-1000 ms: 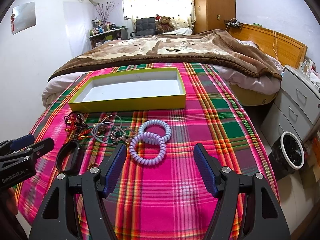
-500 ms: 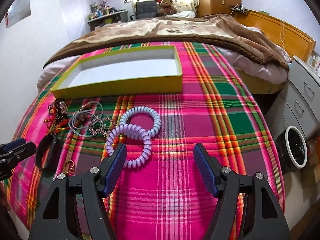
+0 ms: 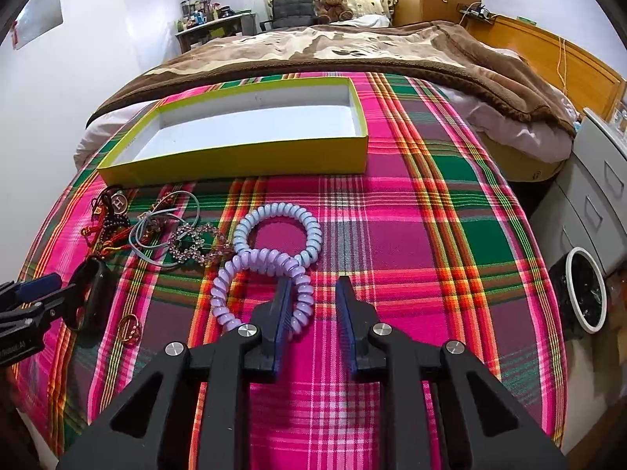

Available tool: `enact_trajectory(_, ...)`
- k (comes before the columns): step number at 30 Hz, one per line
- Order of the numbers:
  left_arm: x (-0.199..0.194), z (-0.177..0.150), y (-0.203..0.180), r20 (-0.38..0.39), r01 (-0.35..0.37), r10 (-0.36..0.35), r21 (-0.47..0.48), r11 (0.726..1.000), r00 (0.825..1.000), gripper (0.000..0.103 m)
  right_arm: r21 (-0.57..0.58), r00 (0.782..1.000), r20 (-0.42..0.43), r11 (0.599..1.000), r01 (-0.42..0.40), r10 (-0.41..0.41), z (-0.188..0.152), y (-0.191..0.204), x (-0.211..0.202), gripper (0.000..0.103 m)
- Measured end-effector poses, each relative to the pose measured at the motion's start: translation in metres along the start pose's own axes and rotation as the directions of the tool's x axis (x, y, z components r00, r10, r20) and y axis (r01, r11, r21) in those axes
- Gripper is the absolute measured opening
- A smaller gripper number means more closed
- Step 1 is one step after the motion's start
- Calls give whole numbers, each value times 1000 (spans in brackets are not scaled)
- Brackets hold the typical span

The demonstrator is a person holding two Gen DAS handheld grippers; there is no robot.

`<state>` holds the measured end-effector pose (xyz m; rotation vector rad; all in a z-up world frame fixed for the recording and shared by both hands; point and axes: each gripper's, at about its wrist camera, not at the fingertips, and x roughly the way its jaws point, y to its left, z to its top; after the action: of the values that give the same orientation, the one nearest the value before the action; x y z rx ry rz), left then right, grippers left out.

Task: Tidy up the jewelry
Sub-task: 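Grasp the lavender coil hair tie with the right gripper while the left gripper grasps the black watch band, then carry both items into the yellow box and open both grippers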

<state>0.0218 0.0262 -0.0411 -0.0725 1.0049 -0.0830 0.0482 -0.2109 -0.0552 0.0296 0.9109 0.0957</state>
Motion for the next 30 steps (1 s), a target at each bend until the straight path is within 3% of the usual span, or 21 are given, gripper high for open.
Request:
enact_trajectory(7,0,0,-3,-2,-8,8,35,999,1000,49,10,1000,12,1000,2,-2,-1,-2,-4,11)
enact_trajectory(12,1,2,-5,-4,32,-32,45,998,999,18,35,1000,27,999,-9,8,-3,-6,-10,11)
enact_trajectory(16,-2,1,-4,6,44,-44,36,998,999,9,40,999,49,999,-14,12,-4,-7,-18,11)
enact_trajectory(30,-21,16,6,69,78,-79,13,997,994,9,55,995,103,998,-24,19,5,-13,-37,11)
